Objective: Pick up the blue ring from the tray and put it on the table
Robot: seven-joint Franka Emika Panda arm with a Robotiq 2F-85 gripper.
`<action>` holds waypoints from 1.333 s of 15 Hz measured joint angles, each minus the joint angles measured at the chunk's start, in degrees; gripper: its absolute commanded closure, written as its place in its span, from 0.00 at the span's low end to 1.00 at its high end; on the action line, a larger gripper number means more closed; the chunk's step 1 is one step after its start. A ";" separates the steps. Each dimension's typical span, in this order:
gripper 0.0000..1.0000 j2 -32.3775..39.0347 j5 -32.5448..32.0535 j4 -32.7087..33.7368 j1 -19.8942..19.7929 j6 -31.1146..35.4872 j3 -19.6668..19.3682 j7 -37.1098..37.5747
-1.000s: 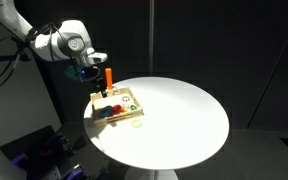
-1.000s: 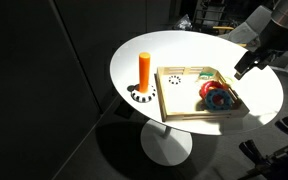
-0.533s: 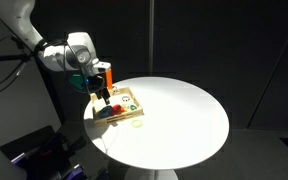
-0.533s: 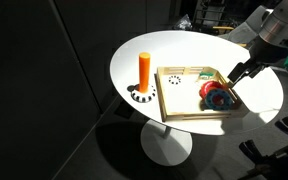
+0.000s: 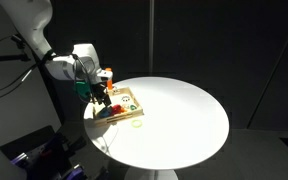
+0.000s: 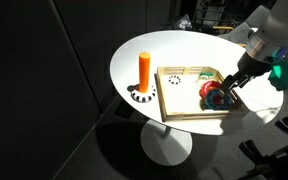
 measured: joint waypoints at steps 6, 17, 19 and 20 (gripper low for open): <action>0.00 5.95 -2.35 4.32 -0.05 2.73 -0.60 -1.05; 0.92 10.11 -2.10 8.38 -0.31 4.24 -0.31 -2.33; 0.96 9.76 -1.85 8.96 -0.54 4.12 -0.29 -2.33; 1.00 9.57 -1.82 9.22 -0.65 3.98 -0.29 -2.33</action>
